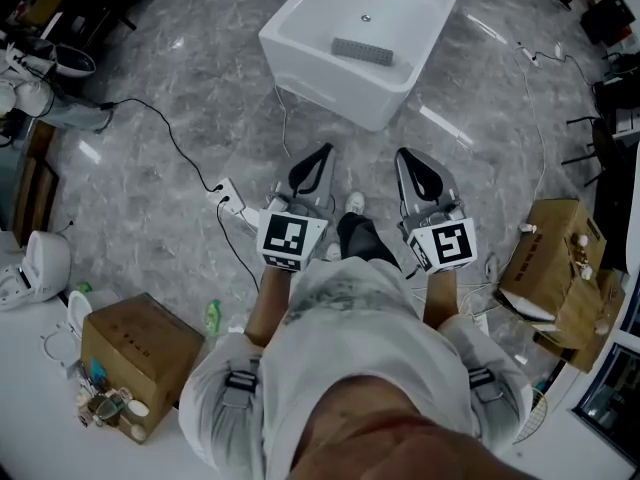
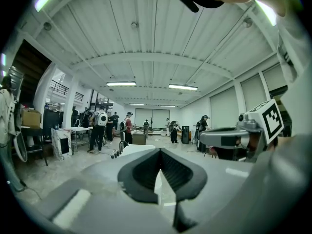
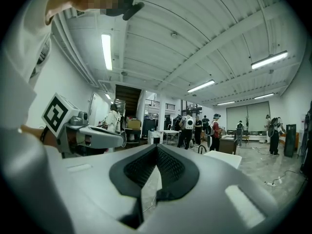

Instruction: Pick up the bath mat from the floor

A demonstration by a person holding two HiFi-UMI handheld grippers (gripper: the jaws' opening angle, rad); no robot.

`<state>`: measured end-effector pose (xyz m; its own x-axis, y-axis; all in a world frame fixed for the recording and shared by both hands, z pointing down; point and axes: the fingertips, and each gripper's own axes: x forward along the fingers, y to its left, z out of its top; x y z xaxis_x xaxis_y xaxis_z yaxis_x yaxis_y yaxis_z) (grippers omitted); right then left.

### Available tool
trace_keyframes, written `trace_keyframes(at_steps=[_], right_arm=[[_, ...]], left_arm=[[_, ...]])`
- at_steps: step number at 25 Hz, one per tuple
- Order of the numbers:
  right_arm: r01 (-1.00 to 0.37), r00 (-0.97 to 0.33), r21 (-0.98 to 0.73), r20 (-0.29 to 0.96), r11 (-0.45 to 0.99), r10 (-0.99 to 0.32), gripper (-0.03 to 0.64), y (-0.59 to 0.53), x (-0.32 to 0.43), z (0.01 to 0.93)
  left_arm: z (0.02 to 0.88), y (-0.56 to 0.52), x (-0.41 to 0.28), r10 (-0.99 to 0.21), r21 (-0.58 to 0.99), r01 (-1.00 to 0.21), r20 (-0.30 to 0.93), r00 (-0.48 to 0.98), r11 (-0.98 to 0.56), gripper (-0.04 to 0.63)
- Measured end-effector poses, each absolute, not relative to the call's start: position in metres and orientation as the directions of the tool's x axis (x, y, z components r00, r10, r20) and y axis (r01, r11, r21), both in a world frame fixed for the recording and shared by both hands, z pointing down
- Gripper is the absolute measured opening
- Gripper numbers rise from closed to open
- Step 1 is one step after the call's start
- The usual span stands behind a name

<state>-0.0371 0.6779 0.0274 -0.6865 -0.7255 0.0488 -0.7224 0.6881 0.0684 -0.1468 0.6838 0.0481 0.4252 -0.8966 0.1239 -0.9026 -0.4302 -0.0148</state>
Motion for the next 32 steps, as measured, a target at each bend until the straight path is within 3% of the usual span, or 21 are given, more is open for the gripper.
trace_keyframes(at_steps=[32], right_arm=[[-0.728,-0.683,0.052,0.03,0.683,-0.73,0.002,0.417,-0.022,0.019]], left_arm=[[0.041,0.416,-0.137,-0.889,-0.038,-0.895,0.142,0.436,-0.445,0.005]])
